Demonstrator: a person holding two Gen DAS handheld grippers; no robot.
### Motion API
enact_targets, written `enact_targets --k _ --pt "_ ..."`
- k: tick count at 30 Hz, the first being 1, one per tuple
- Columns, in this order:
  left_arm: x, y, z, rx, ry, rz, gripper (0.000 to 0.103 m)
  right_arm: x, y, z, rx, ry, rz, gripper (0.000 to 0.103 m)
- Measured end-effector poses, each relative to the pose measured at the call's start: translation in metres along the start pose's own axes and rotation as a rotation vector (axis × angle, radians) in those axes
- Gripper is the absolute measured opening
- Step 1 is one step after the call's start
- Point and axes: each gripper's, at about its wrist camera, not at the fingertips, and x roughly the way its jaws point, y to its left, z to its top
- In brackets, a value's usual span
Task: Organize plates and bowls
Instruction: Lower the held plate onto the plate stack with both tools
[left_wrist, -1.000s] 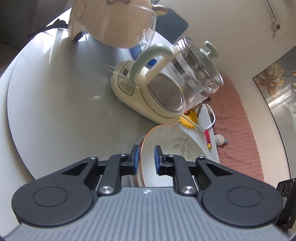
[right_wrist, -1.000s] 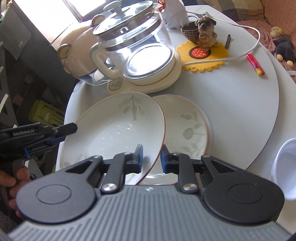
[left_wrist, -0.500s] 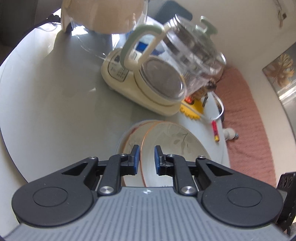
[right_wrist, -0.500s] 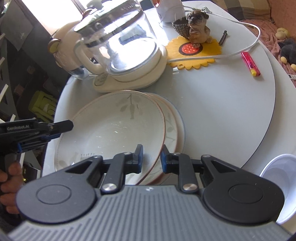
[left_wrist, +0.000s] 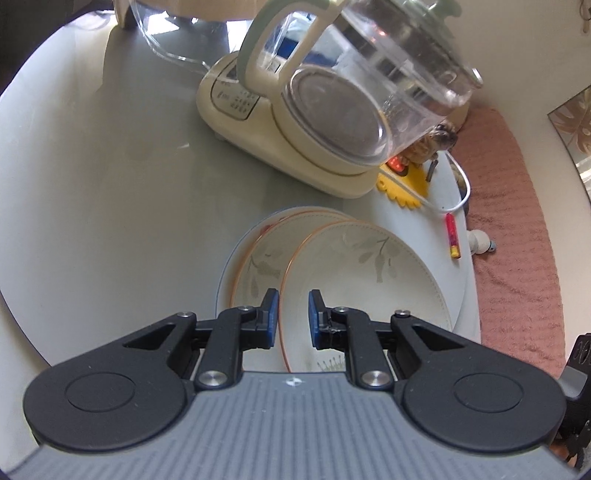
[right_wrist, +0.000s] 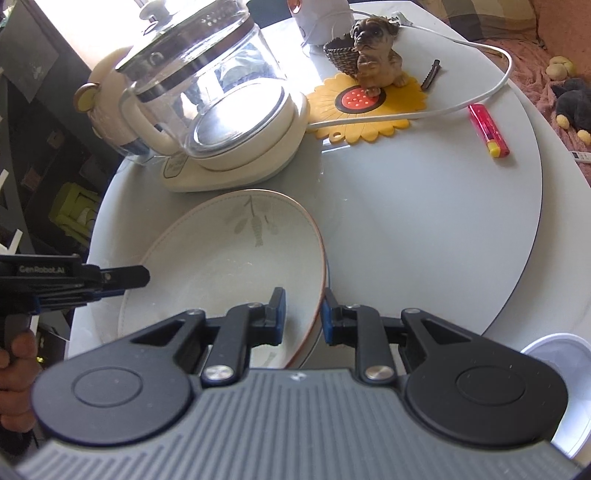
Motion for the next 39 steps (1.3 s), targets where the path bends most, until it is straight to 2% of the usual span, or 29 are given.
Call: enact_targets --k 11,26,31,39 --pt "0.014 0.003 0.004 0.010 0.021 0.036 0.018 0.010 -0.001 0.000 -0.007 0.014 0.014 0.023" --pt "0.017 -0.003 0.009 0.109 0.032 0.106 0.018 0.022 -0.004 0.004 0.008 0.027 0.039 0.023" --pt "0.004 -0.002 0.011 0.084 0.014 0.060 0.018 0.020 -0.004 0.002 0.019 0.019 0.035 0.022" --pt "-0.017 -0.022 0.005 0.113 -0.021 0.071 0.018 0.005 -0.003 -0.001 0.033 -0.015 0.022 0.022"
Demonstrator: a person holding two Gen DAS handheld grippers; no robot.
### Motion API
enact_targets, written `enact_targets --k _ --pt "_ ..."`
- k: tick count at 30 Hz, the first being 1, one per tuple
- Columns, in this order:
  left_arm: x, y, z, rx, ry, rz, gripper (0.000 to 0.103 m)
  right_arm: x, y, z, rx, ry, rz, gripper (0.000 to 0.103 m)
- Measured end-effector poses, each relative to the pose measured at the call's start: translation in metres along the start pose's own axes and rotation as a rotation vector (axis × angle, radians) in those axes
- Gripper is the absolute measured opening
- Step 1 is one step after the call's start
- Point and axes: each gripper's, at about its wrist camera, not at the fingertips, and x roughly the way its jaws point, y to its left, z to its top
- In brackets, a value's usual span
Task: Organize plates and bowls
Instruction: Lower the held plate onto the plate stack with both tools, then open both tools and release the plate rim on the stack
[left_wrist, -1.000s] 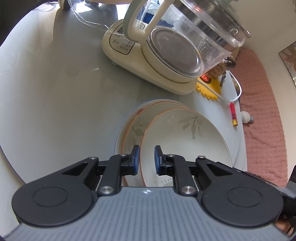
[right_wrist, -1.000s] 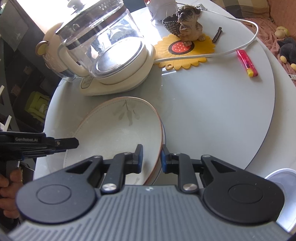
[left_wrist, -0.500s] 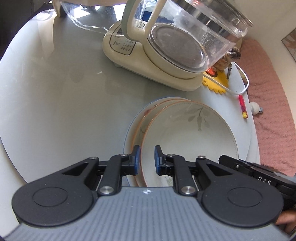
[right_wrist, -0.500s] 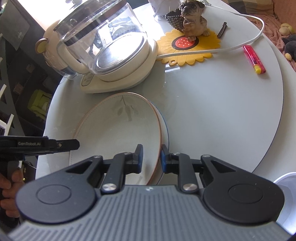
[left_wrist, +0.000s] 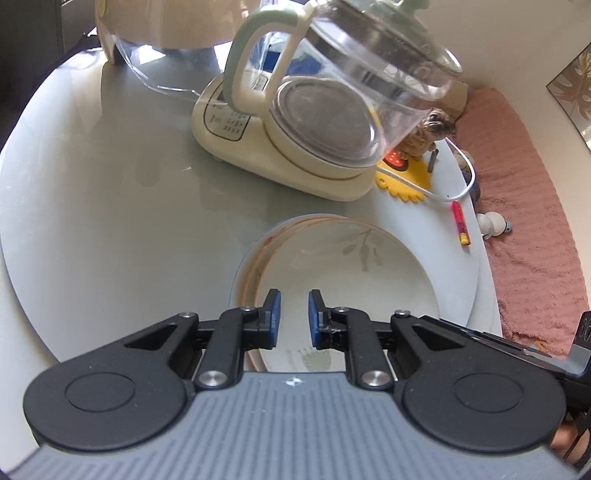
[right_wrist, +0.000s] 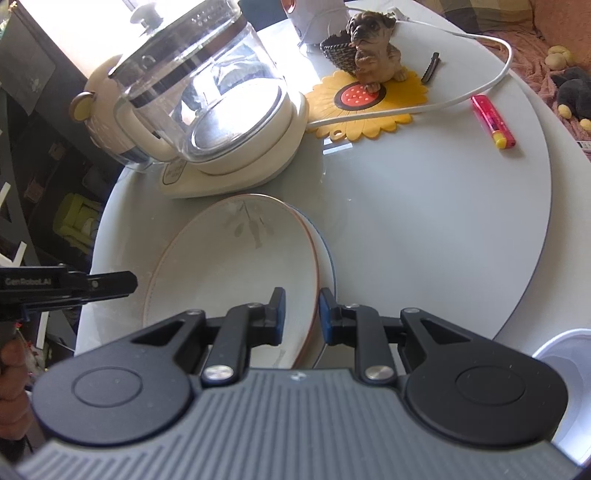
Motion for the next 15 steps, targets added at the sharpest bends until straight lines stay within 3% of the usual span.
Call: enact_targets --k 5,15 --pt "-0.020 -0.015 -0.004 -0.004 0.000 -0.009 0.018 -0.018 0.007 -0.006 -0.056 -0.048 -0.053 0.022" --pt "-0.059 -0.061 -0.015 0.101 -0.024 -0.020 0.018 -0.064 0.018 -0.018 -0.046 -0.085 -0.019 0.022"
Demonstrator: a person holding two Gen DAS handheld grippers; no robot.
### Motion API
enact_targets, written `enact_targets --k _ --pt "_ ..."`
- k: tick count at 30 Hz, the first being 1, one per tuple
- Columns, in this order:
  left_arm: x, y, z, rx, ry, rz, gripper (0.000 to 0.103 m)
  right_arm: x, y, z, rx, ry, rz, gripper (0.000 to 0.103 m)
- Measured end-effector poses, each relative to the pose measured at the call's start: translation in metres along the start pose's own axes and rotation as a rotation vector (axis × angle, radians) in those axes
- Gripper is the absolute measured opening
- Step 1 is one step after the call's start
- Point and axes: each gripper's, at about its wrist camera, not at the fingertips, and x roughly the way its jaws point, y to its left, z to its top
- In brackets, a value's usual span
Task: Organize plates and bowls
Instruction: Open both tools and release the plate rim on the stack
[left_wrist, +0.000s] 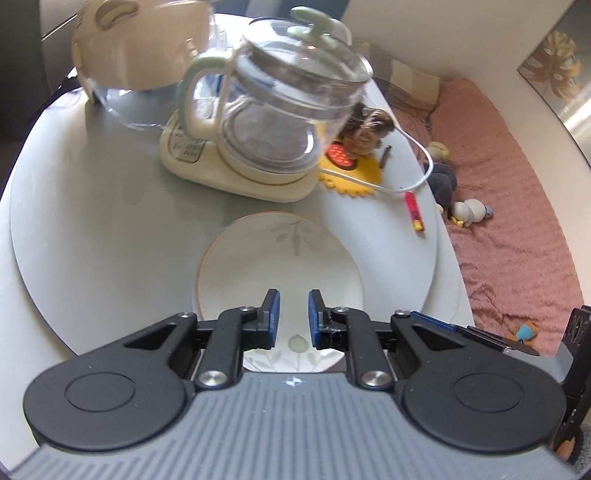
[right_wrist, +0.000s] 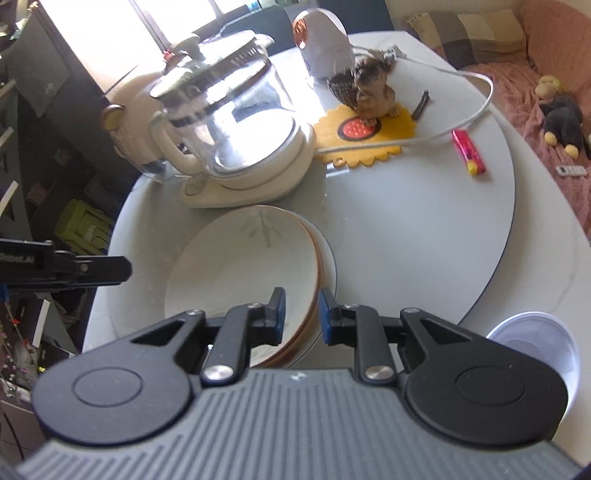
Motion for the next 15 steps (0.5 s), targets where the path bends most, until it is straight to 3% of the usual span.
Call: enact_targets --k 15 --pt "-0.054 -0.034 -0.020 0.068 -0.094 0.016 0.018 -0.073 0.013 -0.005 -0.058 -0.093 0.041 0.023"
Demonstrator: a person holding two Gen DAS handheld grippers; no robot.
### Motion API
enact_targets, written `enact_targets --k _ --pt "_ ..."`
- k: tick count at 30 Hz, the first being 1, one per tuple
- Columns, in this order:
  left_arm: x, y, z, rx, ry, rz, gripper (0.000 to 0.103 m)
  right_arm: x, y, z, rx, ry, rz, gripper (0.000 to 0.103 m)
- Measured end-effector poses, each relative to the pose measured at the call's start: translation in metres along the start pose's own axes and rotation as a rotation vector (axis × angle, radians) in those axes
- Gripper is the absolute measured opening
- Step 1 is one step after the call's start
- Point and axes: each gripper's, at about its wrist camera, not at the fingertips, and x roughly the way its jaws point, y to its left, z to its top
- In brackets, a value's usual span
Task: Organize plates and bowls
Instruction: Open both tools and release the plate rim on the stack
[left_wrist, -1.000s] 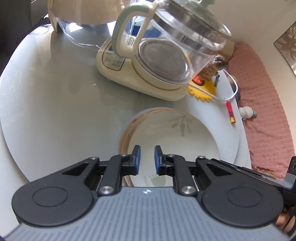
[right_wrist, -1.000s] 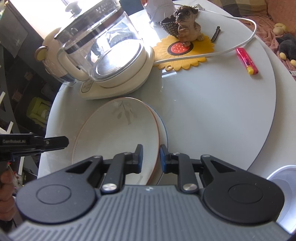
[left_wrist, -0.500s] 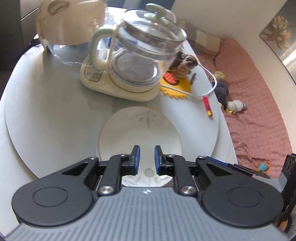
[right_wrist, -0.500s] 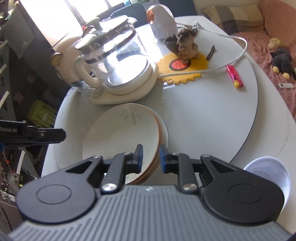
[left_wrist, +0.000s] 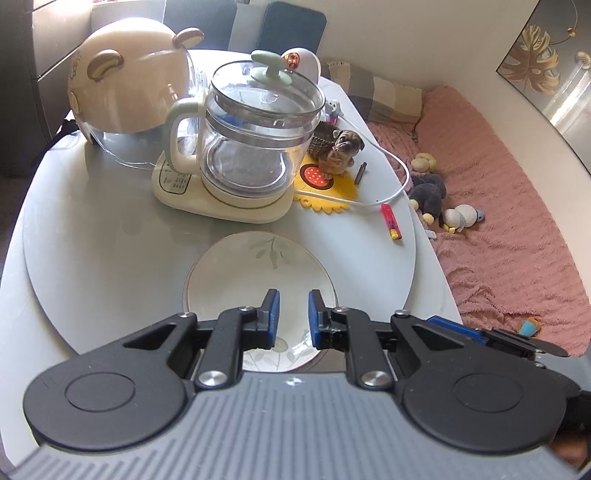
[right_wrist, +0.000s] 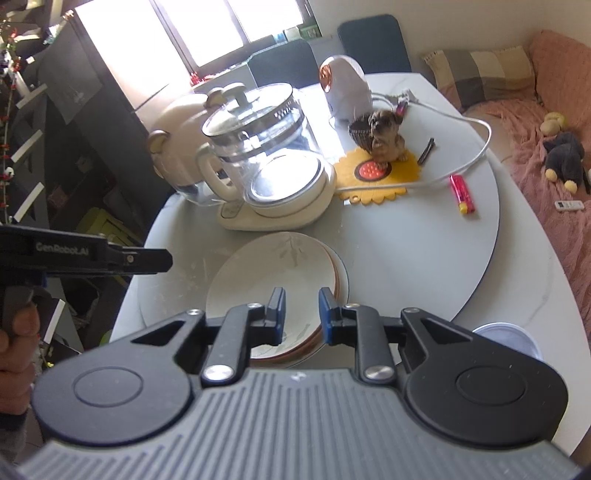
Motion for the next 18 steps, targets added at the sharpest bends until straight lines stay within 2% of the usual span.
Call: enact_targets --k 8,13,18 --pt "-0.033 -0.007 -0.026 -0.008 -0.045 0.044 0.019 -0.030 0.001 -0.015 -0.021 -0.021 0.026 0.024" --pt "-0.058 -0.007 -0.043 -0.012 -0.065 0.048 0.020 -0.044 0.010 -0.025 -0.091 -0.014 0.030 0.024" --pt "-0.082 -0.003 -0.059 0.007 -0.084 0.030 0.020 -0.062 0.023 -0.032 -0.104 -0.040 0.017 0.024"
